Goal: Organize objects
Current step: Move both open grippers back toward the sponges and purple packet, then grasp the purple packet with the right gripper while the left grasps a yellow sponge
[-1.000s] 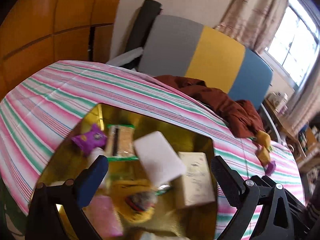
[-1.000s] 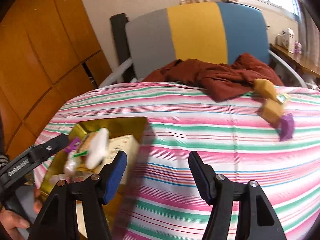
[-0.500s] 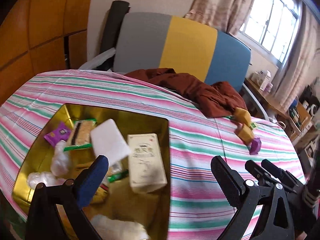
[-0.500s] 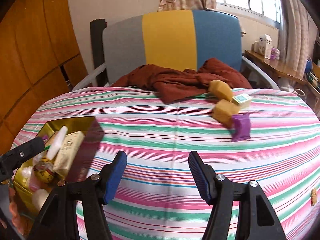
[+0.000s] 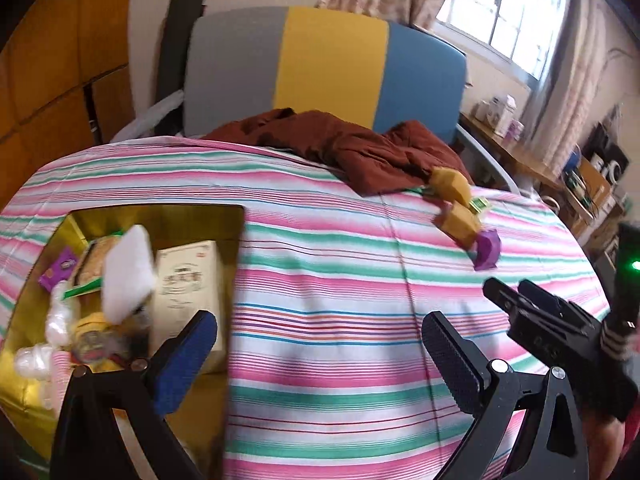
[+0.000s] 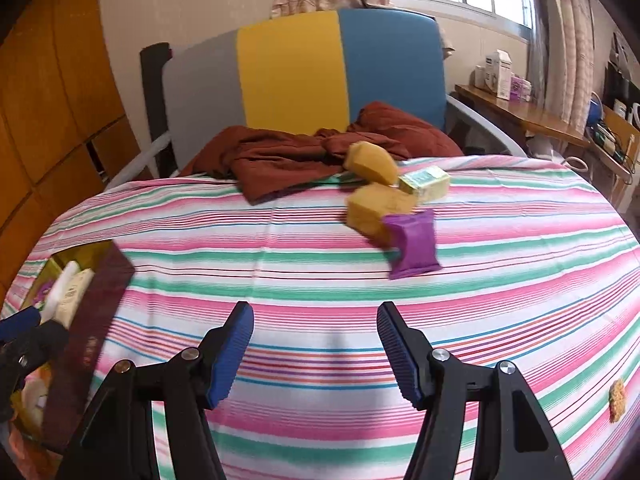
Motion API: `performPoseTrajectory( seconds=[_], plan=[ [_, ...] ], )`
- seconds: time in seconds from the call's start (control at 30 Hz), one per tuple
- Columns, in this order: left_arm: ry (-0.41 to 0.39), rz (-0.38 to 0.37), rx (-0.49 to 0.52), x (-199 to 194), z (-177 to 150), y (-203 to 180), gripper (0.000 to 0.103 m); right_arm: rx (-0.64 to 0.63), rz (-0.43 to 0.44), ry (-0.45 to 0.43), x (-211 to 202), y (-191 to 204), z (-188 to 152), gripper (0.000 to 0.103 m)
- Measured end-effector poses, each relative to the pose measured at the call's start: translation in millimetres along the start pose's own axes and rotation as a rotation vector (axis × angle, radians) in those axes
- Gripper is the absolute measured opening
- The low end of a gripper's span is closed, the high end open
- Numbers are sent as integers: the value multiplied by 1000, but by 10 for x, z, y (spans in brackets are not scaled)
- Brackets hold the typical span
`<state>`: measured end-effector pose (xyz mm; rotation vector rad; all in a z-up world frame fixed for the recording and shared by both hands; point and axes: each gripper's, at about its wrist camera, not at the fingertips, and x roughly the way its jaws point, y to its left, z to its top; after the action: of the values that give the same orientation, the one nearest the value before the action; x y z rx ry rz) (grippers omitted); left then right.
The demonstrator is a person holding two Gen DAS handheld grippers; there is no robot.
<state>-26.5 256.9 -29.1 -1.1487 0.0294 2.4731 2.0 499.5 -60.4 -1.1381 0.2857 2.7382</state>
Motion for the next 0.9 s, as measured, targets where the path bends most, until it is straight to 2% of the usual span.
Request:
performPoseTrajectory(
  seconds=[0.3,0.57,0.63,0.83,0.87,0.9],
  plan=[
    [50,-22,45,281,-6,-299,103,35,-21,-4,271,-489,55,65],
    [67,-3,64,426,76,-367,103,76,-36,12,643,-892,385,65],
    [67,0,69,443,108,-371,103,87,-21,27,743,-948,435,65],
    [66,13,83,517,185,-411,103,19,-49,13,918,-939,444,65],
    [66,16,87,532,196,-429,103,13,-38,26,966,-941,432,59],
    [64,15,91,548,208,-454,103,18,-32,34,987,-952,426,45]
  ],
)
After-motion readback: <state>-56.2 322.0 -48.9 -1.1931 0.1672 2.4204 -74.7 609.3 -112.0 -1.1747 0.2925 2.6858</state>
